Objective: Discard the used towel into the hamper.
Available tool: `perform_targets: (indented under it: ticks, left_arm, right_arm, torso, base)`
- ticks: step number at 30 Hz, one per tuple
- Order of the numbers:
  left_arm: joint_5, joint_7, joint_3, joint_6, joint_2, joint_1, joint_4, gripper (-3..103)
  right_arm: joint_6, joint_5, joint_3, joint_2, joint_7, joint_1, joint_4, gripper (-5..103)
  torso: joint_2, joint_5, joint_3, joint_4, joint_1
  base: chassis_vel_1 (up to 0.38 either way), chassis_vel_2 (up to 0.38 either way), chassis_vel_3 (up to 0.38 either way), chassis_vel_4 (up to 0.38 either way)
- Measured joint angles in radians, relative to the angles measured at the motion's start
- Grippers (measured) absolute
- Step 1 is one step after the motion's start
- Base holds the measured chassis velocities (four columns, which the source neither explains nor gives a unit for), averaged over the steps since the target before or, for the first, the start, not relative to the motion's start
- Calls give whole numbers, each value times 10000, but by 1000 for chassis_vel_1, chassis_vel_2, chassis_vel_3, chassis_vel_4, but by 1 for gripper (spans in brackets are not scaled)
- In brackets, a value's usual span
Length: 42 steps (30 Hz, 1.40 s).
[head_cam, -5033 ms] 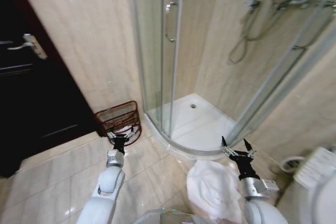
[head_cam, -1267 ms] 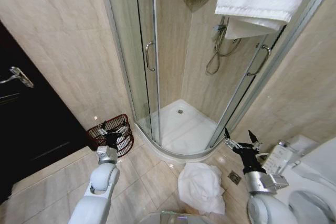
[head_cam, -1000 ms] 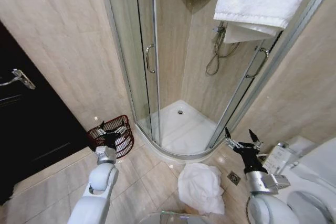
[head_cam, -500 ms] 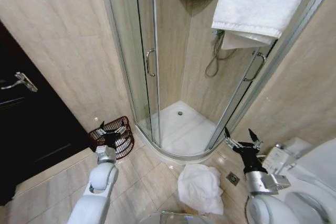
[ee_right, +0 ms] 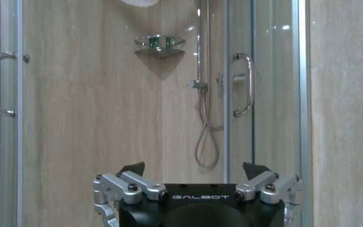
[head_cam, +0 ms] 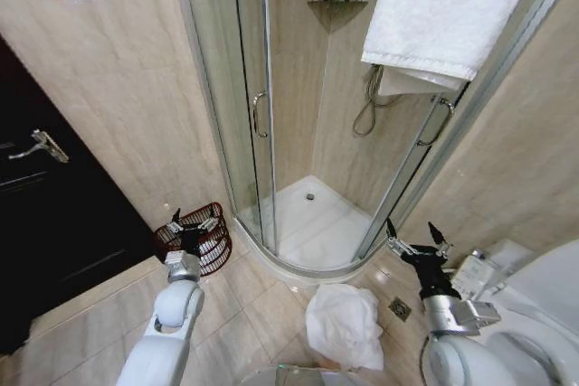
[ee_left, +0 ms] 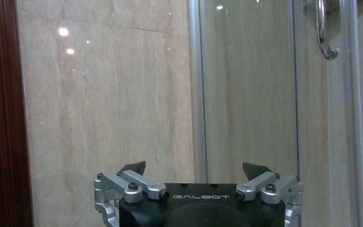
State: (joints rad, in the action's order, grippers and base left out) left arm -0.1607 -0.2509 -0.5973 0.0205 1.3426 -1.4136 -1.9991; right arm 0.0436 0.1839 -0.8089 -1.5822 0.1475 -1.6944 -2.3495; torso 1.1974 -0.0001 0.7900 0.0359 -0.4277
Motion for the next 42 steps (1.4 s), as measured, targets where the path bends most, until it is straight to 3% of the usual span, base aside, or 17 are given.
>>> perform_targets:
  ticks: [16,24,26,27,31,32,34,35,36,38,41,42]
  left_arm:
    - [33,144,-14,145,-11,35,-54,100]
    - [5,344,-154,-259,14,-8,-101,100]
    - [6,518,-353,-469,54,-146,-73,100]
    - [6,518,-353,-469,54,-146,-73,100]
    - [84,555,-369,-592,27,-179,214,100]
    - [84,555,-369,-592,27,-179,214,100]
    - [228,596,37,-632,-79,114,618,100]
    - [291,666,175,-639,-89,224,789,100]
    - [361,709,250,-657,-68,277,933,100]
    - [390,727,279,-665,-39,282,995,100]
    - [471,738,365,-683,39,267,1091,100]
    - [471,738,365,-683,39,267,1091,100]
  right_arm:
    - [468,2,29,163,-438,93,-293,100]
    - [1195,922,-180,1161,-1096,803,-756,100]
    - [1506,1469,-322,1947,-1382,1408,-860,100]
    - [1506,1469,-322,1947,-1382,1408,-860,100]
    - [1873,2686,-882,3868,-1935,2485,-660,100]
    - [1873,2686,-882,3868,-1935,2485,-660,100]
    - [2054,3691,-1689,4750,-2259,2704,-727,100]
    - [2180,4213,-2056,5134,-2464,2815,-850,100]
    - [2370,4840,-2371,5641,-2737,3021,-995,100]
    - [2498,5245,-2518,5991,-2894,3177,-1085,100]
    - [2800,6602,-2697,7458,-3346,4053,-1269,100]
    - [2800,6602,-2697,7458,-3346,4053,-1269,100]
  torso:
    - [874,1,475,-1,-401]
    - [1024,2,565,-4,-462]
    - [1020,5,563,-1,-461]
    - [1020,5,563,-1,-461]
    - [993,6,550,7,-451]
    - [993,6,550,7,-451]
    - [976,6,542,2,-445]
    - [970,6,539,-16,-442]
    - [965,5,533,-15,-437]
    - [961,6,531,-13,-435]
    - [944,2,521,5,-426]
    - [944,2,521,5,-426]
  base:
    - [0,0,0,0]
    - [0,0,0,0]
    - [0,0,0,0]
    - [0,0,0,0]
    - [0,0,0,0]
    - [0,0,0,0]
    - [0,0,0,0]
    - [0,0,0,0]
    - [0,0,0,0]
    - [0,0,0,0]
    - [0,0,0,0]
    - [0,0,0,0]
